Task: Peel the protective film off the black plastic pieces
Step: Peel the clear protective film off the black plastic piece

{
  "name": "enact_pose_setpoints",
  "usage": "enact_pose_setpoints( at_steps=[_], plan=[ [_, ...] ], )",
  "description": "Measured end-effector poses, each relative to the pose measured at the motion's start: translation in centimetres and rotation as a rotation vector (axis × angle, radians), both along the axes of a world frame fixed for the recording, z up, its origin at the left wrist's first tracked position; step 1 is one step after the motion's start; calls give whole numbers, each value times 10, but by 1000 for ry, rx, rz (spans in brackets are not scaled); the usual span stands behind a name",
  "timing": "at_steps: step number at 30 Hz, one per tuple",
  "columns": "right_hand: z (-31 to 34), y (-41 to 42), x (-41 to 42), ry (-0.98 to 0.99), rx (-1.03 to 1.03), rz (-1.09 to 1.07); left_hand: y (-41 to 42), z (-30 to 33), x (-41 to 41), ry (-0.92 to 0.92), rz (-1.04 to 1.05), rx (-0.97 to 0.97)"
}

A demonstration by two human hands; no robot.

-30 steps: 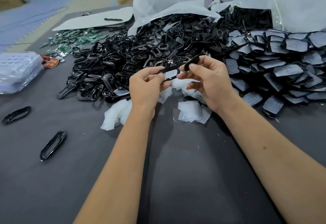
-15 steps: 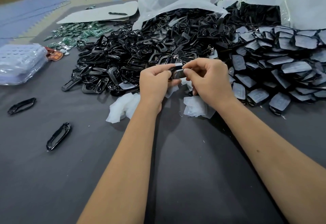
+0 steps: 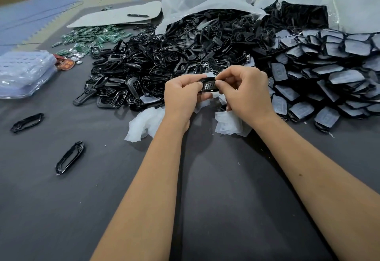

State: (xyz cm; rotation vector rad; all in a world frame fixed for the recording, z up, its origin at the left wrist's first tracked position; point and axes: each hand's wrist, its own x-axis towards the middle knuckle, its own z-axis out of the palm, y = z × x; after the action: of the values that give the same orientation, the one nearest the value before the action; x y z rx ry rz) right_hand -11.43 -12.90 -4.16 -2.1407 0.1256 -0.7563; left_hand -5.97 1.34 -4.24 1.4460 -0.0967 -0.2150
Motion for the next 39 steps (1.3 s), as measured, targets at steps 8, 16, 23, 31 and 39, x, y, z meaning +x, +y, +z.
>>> enact_pose_setpoints(
  at_steps=[8, 16, 23, 31, 39],
  plan=[
    [0, 0, 1, 20, 59, -48, 2, -3, 2, -60, -58, 14],
    [2, 1, 1, 1, 21, -106, 0, -4, -2, -137, -80, 5],
    [2, -2, 2, 44, 194, -67, 4, -1, 1, -53, -115, -146],
    [4, -1, 1, 65, 443, 106, 4, -2, 1, -144, -114, -81],
    [0, 7, -1, 17, 22, -30, 3, 1, 4, -285, 118, -31]
  ],
)
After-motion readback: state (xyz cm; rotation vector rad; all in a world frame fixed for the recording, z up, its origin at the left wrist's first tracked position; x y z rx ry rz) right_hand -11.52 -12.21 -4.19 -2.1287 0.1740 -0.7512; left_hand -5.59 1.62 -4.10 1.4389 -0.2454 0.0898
